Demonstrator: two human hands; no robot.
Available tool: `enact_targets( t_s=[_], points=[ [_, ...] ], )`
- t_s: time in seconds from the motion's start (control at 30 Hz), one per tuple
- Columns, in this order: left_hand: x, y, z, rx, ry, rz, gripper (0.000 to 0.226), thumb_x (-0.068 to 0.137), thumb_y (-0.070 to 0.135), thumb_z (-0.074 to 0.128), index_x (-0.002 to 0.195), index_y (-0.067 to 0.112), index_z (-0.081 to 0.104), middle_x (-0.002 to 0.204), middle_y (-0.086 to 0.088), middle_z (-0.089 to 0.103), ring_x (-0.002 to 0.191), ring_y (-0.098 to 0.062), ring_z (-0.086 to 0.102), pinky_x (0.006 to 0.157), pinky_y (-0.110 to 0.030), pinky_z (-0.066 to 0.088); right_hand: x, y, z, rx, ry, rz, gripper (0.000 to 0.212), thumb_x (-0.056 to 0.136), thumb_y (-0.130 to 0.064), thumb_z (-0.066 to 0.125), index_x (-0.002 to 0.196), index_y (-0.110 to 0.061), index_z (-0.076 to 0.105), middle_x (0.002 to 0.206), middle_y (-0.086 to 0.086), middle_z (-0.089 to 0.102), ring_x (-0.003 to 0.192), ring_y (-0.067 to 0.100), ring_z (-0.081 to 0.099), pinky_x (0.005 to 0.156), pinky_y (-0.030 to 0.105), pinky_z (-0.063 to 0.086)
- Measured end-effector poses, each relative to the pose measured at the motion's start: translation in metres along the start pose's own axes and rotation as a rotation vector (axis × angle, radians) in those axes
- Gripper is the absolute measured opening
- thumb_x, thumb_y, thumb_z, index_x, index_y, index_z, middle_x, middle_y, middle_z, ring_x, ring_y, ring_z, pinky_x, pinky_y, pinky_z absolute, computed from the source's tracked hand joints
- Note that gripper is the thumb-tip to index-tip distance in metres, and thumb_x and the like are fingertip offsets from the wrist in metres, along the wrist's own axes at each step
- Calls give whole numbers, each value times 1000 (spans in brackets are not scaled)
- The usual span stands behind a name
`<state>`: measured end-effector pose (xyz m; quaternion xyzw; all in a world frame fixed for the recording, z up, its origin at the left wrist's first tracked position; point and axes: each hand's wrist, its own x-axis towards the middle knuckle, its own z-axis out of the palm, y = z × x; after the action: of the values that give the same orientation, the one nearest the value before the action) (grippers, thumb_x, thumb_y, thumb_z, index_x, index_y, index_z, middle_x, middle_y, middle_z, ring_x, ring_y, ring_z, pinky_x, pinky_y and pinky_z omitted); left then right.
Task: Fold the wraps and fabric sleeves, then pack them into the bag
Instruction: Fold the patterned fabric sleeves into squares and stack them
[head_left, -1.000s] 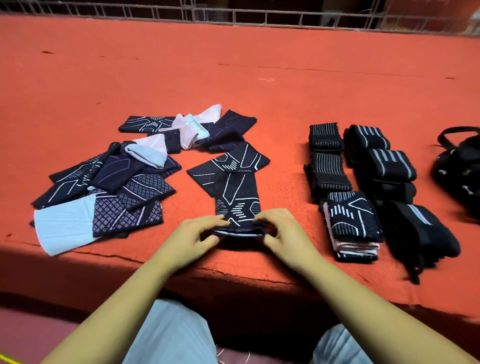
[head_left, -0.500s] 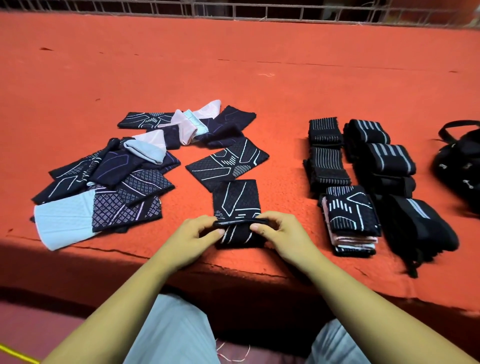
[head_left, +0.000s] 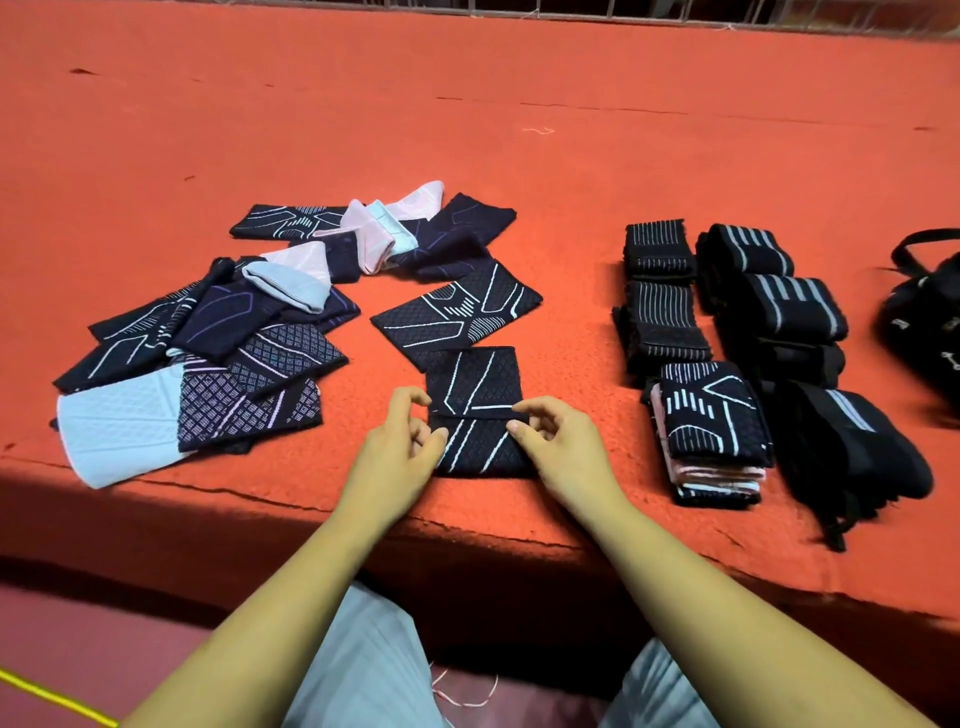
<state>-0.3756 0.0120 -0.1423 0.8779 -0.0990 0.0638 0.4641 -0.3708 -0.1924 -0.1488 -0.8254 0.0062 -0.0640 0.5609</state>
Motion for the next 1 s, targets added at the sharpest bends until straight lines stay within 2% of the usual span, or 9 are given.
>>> enact_targets(
  t_s=[0.1,0.17,0.3,0.4,0.57,0.67,0.77,0.9,1.0],
  points=[
    [0,-1,2,111,13,19,19,94,16,60,101,27,47,64,5,54,56,-8,50,64,-34,42,1,-2,3,15,60,12,22,84,-12,73,86,-21,53,59,-7,55,55,5,45,58,29,36],
    [2,-1,2,149,30,19,12,94,17,60,95,26,52,66,5,55,58,-6,51,65,-34,42,5,-7,4,-25,104,16,27,82,-14,75,81,-20,49,55,-11,54,53,3,43,57,31,36],
    [3,0,4,130,75,1,8,94,17,61,92,25,59,65,6,54,59,-7,51,59,-18,36,9,-12,6,-197,138,-11,27,80,-22,76,78,-20,49,64,-7,58,63,15,54,66,38,46],
    [4,0,7,155,90,-10,5,93,18,62,91,22,61,67,6,54,60,-7,50,62,-25,37,6,-8,9,-298,139,-43,23,83,-26,73,79,-20,50,68,-4,61,69,25,57,68,41,48],
    [6,-11,10,273,87,73,5,90,22,64,95,21,62,80,7,53,79,-17,52,78,-38,46,5,-8,10,-425,129,-85,17,84,-24,72,78,-19,57,81,-2,59,79,24,56,75,40,46],
    [4,-17,6,252,64,135,27,88,39,61,101,16,65,107,2,55,102,-16,50,98,-30,40,3,-8,6,-516,69,-126,11,88,-26,67,85,-15,67,95,1,53,88,23,56,82,40,48],
    [5,-19,-5,294,-82,273,53,82,57,59,109,12,65,131,3,54,119,-11,46,108,-24,32,-4,-10,-6,-665,-47,-353,31,88,-39,58,94,-13,73,112,2,53,105,22,54,94,34,46],
    [8,-28,-17,360,-193,313,67,78,63,58,123,12,62,135,1,57,126,-12,49,112,-29,33,-9,-7,-22,-676,-351,-461,61,82,-48,53,127,-8,61,137,6,53,128,20,49,114,27,32],
    [7,-29,-14,390,-180,333,66,81,57,57,131,14,58,137,1,56,128,-14,48,111,-34,35,-5,-3,-26,-648,-354,-475,59,80,-33,57,135,-12,54,139,6,54,130,19,48,114,29,32]
  ],
)
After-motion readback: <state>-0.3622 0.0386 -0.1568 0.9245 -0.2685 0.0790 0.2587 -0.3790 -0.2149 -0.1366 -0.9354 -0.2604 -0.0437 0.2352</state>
